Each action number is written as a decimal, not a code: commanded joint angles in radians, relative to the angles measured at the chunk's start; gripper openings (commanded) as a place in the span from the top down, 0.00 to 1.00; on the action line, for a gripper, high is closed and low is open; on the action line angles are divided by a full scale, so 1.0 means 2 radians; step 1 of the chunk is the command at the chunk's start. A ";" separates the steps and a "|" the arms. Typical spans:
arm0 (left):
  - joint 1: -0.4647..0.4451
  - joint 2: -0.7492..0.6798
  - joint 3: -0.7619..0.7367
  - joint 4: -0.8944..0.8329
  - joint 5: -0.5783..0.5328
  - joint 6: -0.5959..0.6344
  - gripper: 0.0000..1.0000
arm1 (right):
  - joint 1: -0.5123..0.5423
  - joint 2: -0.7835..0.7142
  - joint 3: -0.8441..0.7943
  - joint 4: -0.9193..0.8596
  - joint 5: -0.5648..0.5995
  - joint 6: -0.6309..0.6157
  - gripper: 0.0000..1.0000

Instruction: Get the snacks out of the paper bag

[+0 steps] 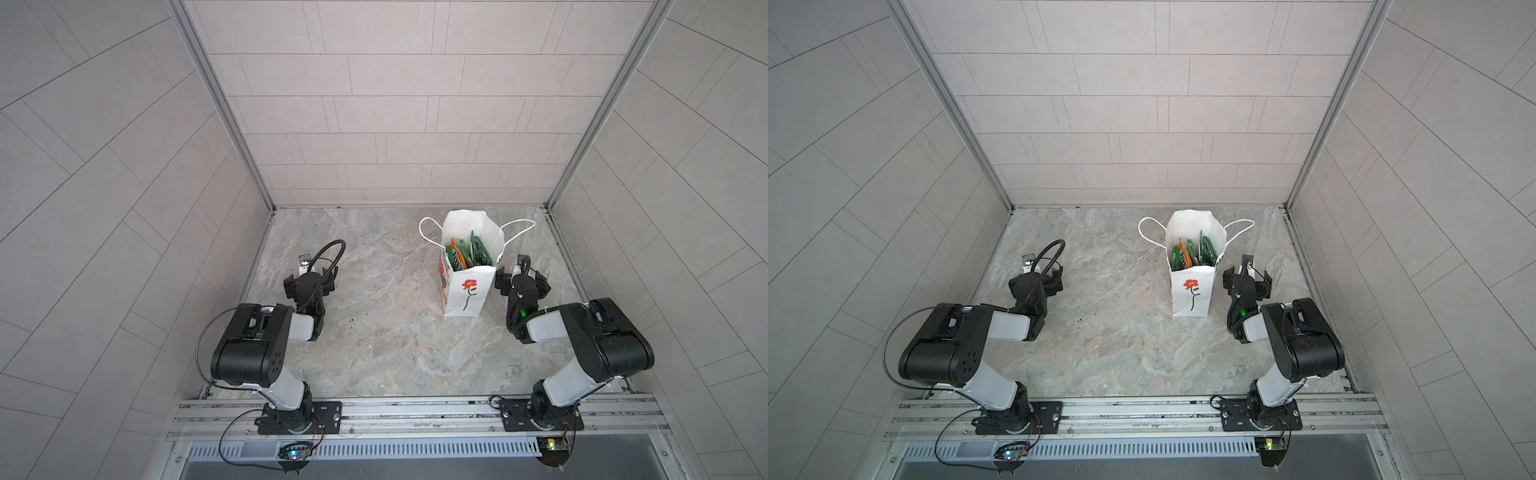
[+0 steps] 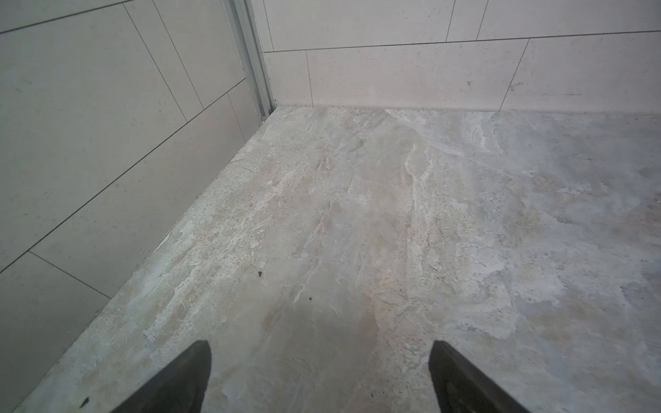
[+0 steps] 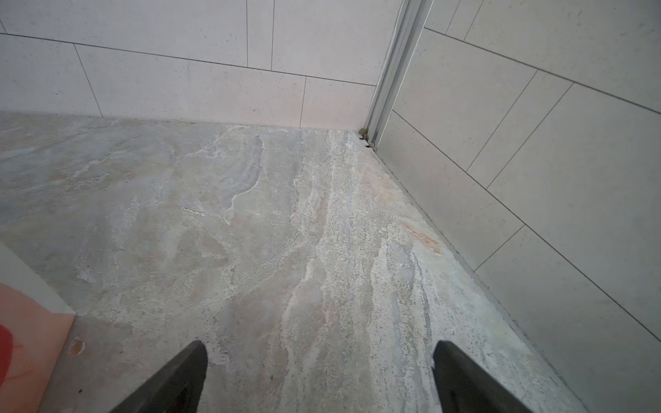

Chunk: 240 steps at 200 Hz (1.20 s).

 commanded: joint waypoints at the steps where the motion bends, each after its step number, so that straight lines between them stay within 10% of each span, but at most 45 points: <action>1: -0.001 0.000 0.006 0.008 -0.002 0.001 0.00 | 0.001 -0.003 0.000 0.001 0.004 -0.008 0.01; 186: -0.002 -0.018 -0.019 0.045 -0.016 -0.001 0.00 | 0.002 -0.006 -0.004 0.007 0.014 -0.004 0.01; 224: -0.020 -0.120 0.034 -0.135 -0.091 -0.011 0.00 | 0.003 -0.015 -0.043 0.073 0.013 -0.006 0.00; 240: -0.021 -0.167 0.094 -0.307 -0.105 -0.111 0.00 | 0.005 -0.024 -0.056 0.092 0.007 -0.013 0.01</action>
